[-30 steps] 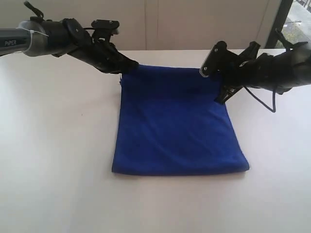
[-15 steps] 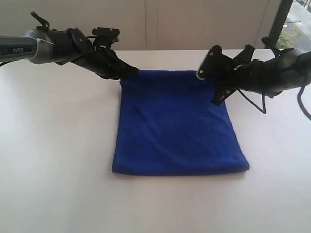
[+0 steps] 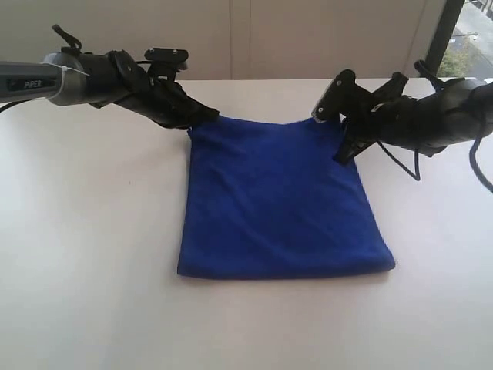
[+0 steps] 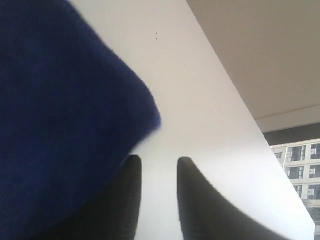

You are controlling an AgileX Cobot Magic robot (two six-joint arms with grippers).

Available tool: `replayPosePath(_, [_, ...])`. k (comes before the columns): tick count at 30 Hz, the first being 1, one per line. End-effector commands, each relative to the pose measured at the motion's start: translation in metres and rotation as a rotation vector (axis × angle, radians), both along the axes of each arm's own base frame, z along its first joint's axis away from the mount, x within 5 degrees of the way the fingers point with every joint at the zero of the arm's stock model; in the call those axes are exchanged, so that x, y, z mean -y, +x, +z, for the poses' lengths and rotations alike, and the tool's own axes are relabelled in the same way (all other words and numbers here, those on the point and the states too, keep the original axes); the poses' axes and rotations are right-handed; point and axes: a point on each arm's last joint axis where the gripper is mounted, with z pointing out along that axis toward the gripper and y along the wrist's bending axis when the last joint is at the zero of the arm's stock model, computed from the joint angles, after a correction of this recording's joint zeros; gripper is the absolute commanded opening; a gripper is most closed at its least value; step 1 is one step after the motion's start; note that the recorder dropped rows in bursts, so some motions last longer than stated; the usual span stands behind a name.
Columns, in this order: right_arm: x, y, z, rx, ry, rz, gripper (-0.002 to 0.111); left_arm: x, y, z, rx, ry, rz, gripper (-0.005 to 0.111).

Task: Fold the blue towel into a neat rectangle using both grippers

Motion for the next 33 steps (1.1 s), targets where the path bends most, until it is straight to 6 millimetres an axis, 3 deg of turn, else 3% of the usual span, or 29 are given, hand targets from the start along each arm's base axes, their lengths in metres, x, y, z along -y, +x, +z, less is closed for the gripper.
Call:
replayPosePath(1, [0.001, 0.003, 0.004, 0.034, 0.005, -0.014, 0.035, -0.001, 0.001, 0.002, -0.003, -0.017, 0.015, 0.002])
replayPosePath(8, [0.001, 0.003, 0.004, 0.034, 0.007, -0.015, 0.038, -0.002, 0.002, 0.002, -0.001, -0.017, 0.016, 0.034])
replayPosePath(14, [0.001, 0.003, 0.004, 0.04, 0.036, -0.038, 0.038, -0.002, 0.002, 0.002, -0.001, -0.017, 0.016, 0.046])
replayPosePath(23, [0.001, 0.001, 0.017, 0.057, 0.198, -0.131, 0.036, -0.002, -0.004, 0.012, -0.015, 0.024, -0.038, 0.045])
replayPosePath(28, [0.0, -0.006, 0.036, 0.015, 0.308, -0.173, 0.023, -0.003, -0.011, 0.028, -0.025, 0.052, -0.082, 0.045])
replayPosePath(30, [-0.004, -0.011, 0.045, -0.036, 0.351, -0.158, 0.015, -0.003, -0.017, 0.037, -0.049, 0.052, -0.107, 0.042])
replayPosePath(33, [-0.01, -0.02, 0.059, -0.11, 0.392, -0.115, 0.004, -0.003, -0.026, 0.048, -0.099, 0.057, -0.15, 0.022])
